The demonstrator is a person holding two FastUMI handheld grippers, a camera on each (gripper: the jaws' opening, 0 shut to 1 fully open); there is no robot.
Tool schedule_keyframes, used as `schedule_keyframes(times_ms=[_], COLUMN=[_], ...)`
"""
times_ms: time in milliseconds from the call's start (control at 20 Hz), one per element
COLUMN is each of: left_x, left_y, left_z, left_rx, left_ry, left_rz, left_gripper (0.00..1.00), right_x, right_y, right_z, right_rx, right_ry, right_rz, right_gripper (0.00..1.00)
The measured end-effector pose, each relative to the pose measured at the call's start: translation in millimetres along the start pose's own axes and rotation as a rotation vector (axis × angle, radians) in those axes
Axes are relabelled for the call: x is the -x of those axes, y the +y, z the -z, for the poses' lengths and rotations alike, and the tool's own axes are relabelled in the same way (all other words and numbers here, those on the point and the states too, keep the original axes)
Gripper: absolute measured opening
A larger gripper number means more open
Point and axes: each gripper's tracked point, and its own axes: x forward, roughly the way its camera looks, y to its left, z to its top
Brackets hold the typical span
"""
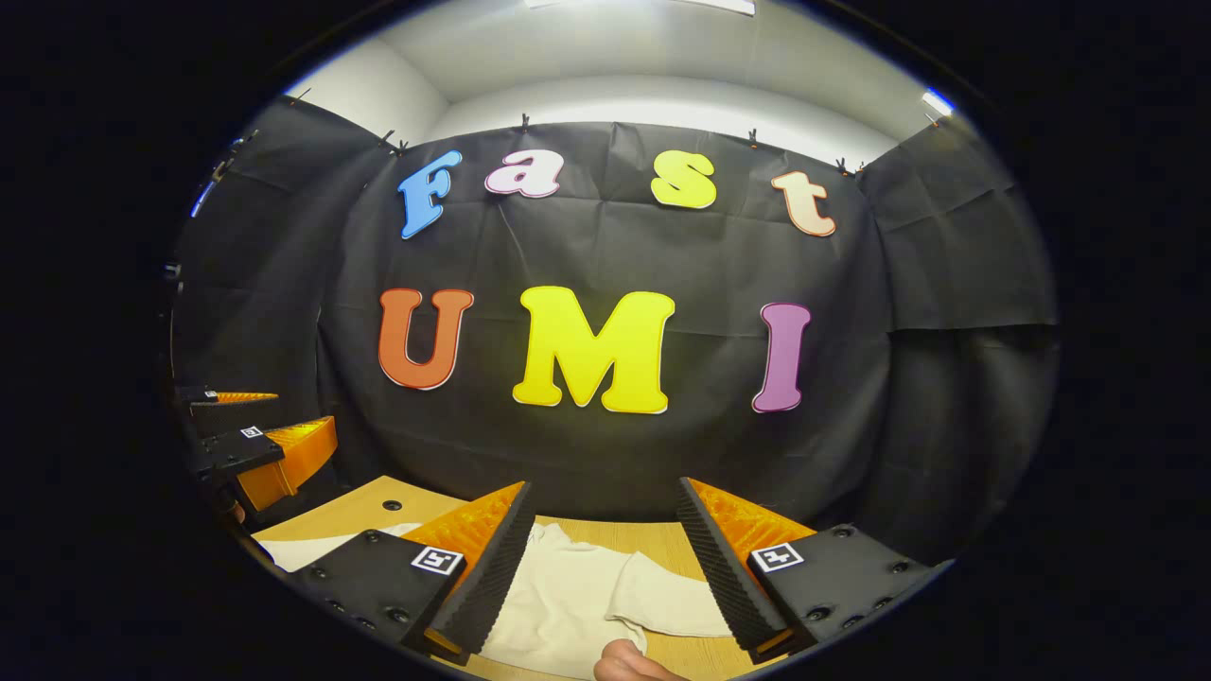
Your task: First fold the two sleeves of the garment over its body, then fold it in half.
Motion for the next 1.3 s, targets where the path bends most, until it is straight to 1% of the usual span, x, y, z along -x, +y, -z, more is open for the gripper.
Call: schedule_keyframes(times_ms=[100, 150, 250, 400, 450, 550, 700, 850, 950, 1000, 1150, 1200, 1300], left_x=[-0.5, -0.8, -0.3, -2.0, -2.9, 0.0, 3.5, 6.3, 12.0, 13.8, 20.5, 22.2, 28.6], left_y=[-6.3, -11.0, -19.6, -34.9, -41.4, -49.9, -72.3, -95.1, -112.7, -121.0, -135.0, -137.6, -138.3], left_z=[1.3, 2.7, 7.0, 11.8, 14.2, 21.8, 20.3, 14.5, 12.4, 13.6, 15.0, 16.9, 17.1], left_rx=[0.007, 0.009, 0.012, 0.009, 0.005, 0.004, -0.006, -0.056, -0.052, -0.049, -0.056, -0.065, -0.108], left_ry=[0.007, 0.013, 0.022, 0.036, 0.046, 0.063, 0.07, 0.053, 0.052, 0.057, 0.06, 0.065, 0.072], left_rz=[0.007, 0.011, 0.02, 0.023, 0.021, 0.006, 0.003, -0.002, -0.001, -0.005, -0.039, -0.046, -0.064], left_gripper=[0.99, 0.99, 0.99, 0.99, 0.99, 0.99, 0.99, 0.99, 0.99, 0.98, 0.99, 0.99, 0.99], right_x=[-2.9, -4.3, -9.4, -19.0, -20.5, -22.8, -27.0, -24.8, -24.6, -26.3, -30.9, -29.2, -27.6], right_y=[-11.0, -21.4, -46.6, -102.8, -124.2, -163.0, -228.1, -285.0, -317.0, -329.5, -364.7, -376.6, -392.8], right_z=[2.7, 5.4, 15.8, 40.2, 50.4, 73.7, 124.8, 188.0, 231.0, 251.8, 308.6, 327.6, 359.3], right_rx=[0.002, 0.002, -0.009, -0.022, -0.025, -0.029, -0.009, -0.044, -0.069, -0.085, -0.14, -0.151, -0.192], right_ry=[0.002, 0.008, 0.028, 0.072, 0.085, 0.107, 0.184, 0.316, 0.397, 0.437, 0.54, 0.586, 0.671], right_rz=[0.014, 0.028, 0.067, 0.163, 0.194, 0.233, 0.31, 0.368, 0.405, 0.421, 0.459, 0.487, 0.536], right_gripper=[0.94, 0.93, 0.94, 0.94, 0.92, 0.94, 0.94, 0.94, 0.95, 0.93, 0.94, 0.95, 0.93])
